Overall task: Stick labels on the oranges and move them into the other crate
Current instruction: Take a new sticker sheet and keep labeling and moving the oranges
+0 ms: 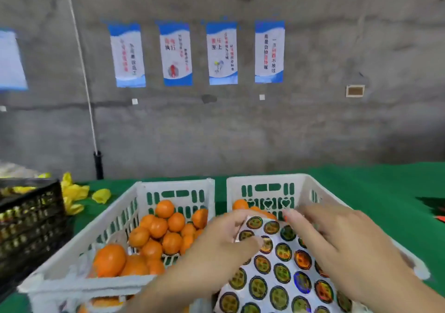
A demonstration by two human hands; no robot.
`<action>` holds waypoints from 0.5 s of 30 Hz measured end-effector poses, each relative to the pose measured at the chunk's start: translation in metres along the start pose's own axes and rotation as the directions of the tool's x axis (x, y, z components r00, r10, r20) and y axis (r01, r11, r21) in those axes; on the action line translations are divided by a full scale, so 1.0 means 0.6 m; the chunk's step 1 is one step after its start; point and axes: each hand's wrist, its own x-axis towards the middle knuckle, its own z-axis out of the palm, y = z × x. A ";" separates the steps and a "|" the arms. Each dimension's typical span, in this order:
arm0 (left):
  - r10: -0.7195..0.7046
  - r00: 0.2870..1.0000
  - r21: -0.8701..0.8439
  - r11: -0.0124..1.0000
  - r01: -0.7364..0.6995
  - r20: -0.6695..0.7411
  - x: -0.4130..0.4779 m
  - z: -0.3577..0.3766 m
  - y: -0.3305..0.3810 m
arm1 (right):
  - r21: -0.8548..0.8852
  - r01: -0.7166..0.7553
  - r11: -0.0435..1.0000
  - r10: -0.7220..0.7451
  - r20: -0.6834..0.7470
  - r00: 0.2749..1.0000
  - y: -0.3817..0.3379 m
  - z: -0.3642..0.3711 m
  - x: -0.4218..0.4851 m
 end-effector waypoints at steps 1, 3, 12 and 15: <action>-0.004 0.999 -0.017 1.000 0.003 -0.050 0.008 -0.026 0.004 | 0.062 0.040 0.997 -0.039 -0.012 0.999 -0.014 0.012 0.033; -0.028 0.988 -0.053 0.998 0.020 -0.150 0.030 -0.069 0.005 | 0.307 0.062 0.950 -0.071 0.018 0.997 -0.037 0.042 0.095; -0.229 0.936 -0.088 0.973 0.213 -0.267 0.171 -0.166 -0.057 | 0.516 -0.097 0.851 -0.036 0.242 0.970 -0.031 0.184 0.298; -0.326 0.939 -0.224 0.928 0.297 -0.106 0.208 -0.190 -0.088 | 0.605 -0.114 0.788 -0.051 0.248 0.967 -0.020 0.230 0.305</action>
